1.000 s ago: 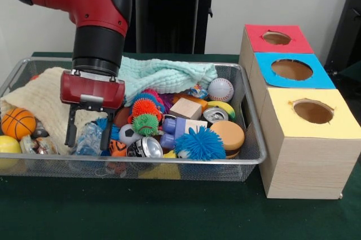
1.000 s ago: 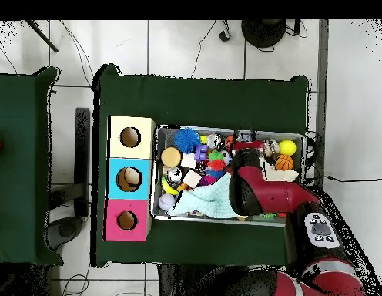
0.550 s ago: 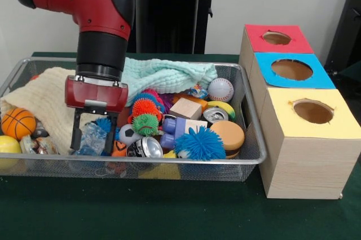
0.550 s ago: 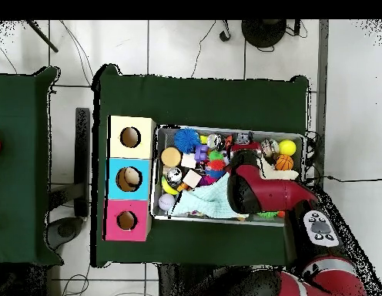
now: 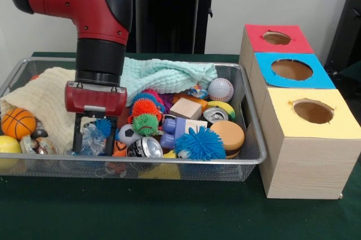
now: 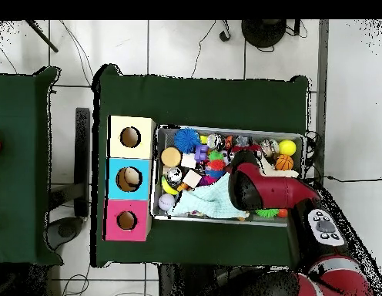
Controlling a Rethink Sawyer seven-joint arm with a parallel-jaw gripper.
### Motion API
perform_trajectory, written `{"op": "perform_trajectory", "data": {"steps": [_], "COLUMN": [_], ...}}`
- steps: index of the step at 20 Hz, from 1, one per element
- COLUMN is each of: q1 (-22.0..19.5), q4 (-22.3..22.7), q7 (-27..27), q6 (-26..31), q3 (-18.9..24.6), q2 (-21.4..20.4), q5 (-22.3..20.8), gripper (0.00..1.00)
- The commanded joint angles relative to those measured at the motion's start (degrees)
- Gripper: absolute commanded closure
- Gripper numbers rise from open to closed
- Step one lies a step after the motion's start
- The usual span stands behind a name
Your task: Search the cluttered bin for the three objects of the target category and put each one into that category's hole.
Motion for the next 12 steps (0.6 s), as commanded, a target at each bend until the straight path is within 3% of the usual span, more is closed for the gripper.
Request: {"op": "perform_trajectory", "data": {"steps": [1, 12], "q1": [0.5, 1.1], "q4": [-3.8, -1.6], "q7": [4.4, 4.8], "q6": [7.9, 9.3], "q3": [4.2, 1.7], "q2": [2.1, -0.4], "q5": [0.7, 1.0], "gripper": [0.00, 0.00]}}
